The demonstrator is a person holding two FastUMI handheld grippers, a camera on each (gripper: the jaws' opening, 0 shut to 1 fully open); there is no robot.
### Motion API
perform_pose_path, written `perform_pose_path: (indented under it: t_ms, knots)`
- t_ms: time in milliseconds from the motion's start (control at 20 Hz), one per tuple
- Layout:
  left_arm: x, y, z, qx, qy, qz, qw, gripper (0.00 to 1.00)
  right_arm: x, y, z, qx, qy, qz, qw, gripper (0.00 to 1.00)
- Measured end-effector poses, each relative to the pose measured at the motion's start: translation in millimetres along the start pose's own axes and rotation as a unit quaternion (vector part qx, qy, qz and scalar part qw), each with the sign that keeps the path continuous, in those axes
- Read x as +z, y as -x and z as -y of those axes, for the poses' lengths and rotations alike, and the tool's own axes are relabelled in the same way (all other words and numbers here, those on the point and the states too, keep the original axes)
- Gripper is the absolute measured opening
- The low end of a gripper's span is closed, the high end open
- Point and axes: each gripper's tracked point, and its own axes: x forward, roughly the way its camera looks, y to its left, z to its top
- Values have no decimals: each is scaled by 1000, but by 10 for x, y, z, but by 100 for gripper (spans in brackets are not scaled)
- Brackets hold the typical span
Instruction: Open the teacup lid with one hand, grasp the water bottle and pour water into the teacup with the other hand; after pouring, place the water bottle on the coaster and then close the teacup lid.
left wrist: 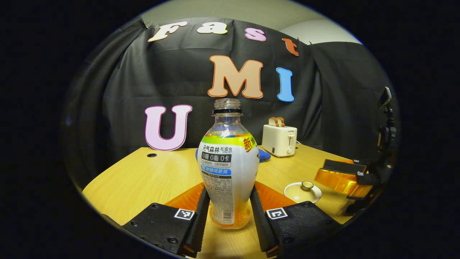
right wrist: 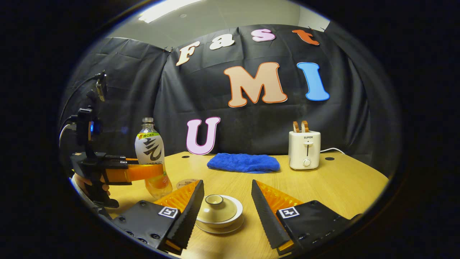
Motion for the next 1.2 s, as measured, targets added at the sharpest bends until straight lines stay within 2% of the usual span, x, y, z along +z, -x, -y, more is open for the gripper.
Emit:
perform_pose_path:
  t_ms: [350, 400, 550, 700, 850, 900, 950, 1200]
  knots:
    - [129, -297, -90, 11, -17, 8, 1000, 57, 136, 182, 322, -29, -6, 18, 999, 87]
    - [134, -342, -104, 13, -18, 9, 1000, 57, 193, 208, 360, -31, -9, 27, 999, 85]
    - [108, -481, -136, 17, -14, 1, 1000, 57, 287, 256, 477, -40, -17, 41, 998, 88]
    - [118, -616, -235, 28, -22, 0, 999, 57, 309, 289, 576, -47, -21, 43, 998, 85]
    - [58, -751, -302, 36, -19, -8, 999, 57, 289, 302, 638, -50, -20, 41, 998, 87]
    - [39, -783, -321, 39, -16, -9, 999, 57, 276, 302, 651, -51, -19, 38, 998, 83]
    - [15, -828, -344, 40, -12, -12, 999, 57, 280, 314, 675, -52, -18, 39, 998, 87]
    - [-74, -1010, -465, 56, -13, -17, 998, 57, 307, 325, 729, -56, -20, 42, 997, 87]
